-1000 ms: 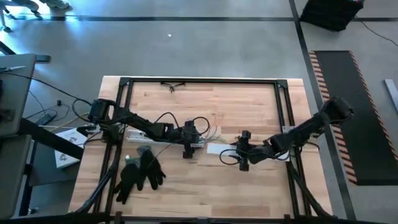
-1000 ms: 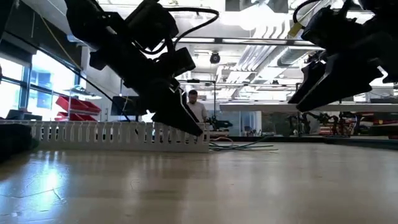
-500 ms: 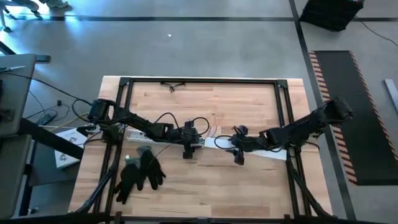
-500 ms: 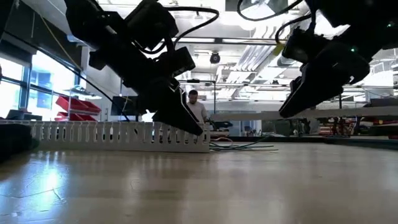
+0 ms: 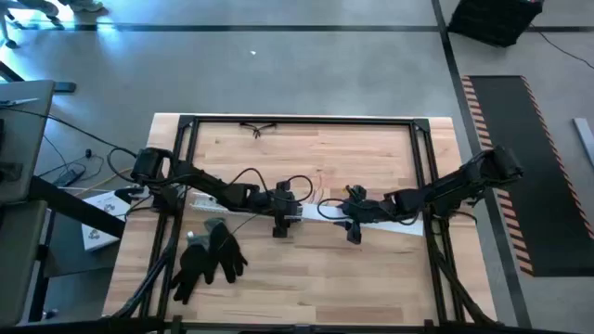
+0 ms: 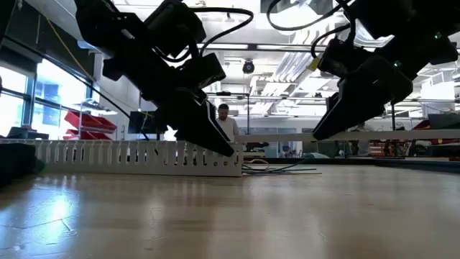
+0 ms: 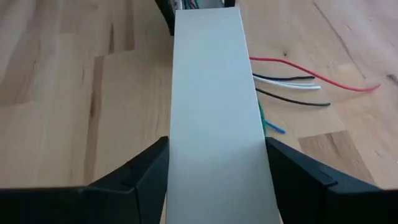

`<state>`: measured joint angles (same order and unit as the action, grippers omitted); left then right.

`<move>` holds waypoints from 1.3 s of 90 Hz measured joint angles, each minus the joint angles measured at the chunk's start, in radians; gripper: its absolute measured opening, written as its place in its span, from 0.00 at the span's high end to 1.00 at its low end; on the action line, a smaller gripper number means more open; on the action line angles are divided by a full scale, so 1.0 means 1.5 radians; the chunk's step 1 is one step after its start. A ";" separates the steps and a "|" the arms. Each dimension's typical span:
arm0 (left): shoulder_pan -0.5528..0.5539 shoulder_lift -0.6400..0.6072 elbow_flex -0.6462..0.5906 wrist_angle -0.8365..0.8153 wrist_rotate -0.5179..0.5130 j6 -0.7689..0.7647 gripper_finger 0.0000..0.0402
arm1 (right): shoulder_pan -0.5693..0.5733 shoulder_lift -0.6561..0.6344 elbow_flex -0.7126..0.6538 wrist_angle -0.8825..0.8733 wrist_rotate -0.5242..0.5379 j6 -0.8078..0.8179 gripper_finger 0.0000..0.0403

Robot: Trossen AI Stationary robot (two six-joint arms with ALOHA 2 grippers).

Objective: Ziptie cables
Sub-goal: Close the white cable duct

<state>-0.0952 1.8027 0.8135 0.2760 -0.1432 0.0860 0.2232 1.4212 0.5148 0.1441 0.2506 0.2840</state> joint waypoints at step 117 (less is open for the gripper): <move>0.000 -0.021 -0.001 -0.007 0.002 -0.004 0.38 | -0.002 0.061 0.019 0.025 -0.016 -0.016 0.48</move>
<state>-0.0952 1.7710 0.8117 0.2649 -0.1410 0.0803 0.2203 1.5120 0.5440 0.1813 0.2259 0.2600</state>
